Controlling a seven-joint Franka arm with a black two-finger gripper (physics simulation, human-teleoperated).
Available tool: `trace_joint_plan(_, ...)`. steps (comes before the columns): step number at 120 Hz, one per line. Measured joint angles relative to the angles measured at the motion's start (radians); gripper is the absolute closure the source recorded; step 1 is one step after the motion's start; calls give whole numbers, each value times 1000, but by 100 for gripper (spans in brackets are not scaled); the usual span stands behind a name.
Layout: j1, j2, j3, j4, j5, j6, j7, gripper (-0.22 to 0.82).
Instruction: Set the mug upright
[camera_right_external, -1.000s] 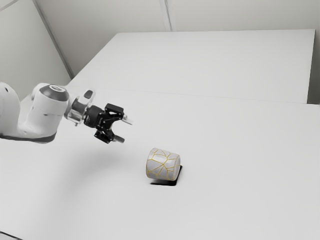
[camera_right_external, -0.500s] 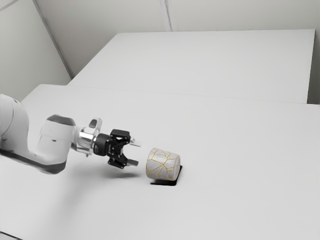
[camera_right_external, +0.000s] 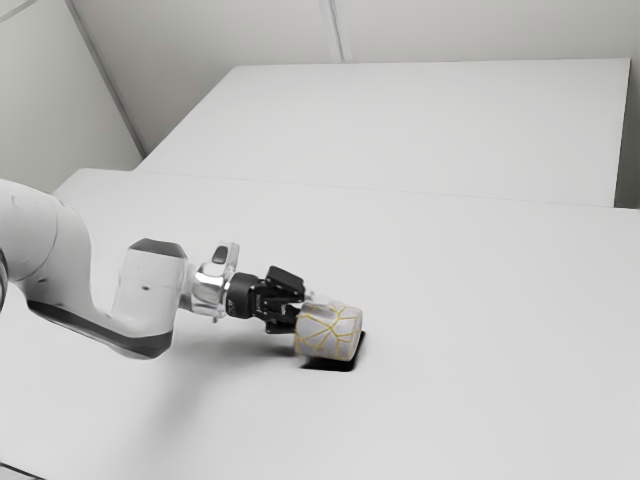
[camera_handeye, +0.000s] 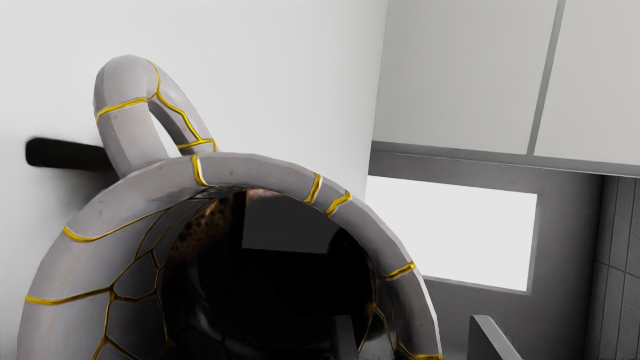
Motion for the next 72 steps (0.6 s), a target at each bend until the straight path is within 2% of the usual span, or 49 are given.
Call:
trace_joint_plan(10,1,0,0,0,-2,1,10,60)
trace_joint_plan(23,1,-1,-2,0,-3,3,19,68)
trace_joint_plan(40,0,-3,-2,3,-3,9,28,73)
trace_joint_plan(53,2,-47,-13,51,25,22,30,74)
trace_joint_plan(63,-3,-81,-21,125,131,48,27,76)
trace_joint_plan(72,-7,-103,-19,198,329,88,4,76)
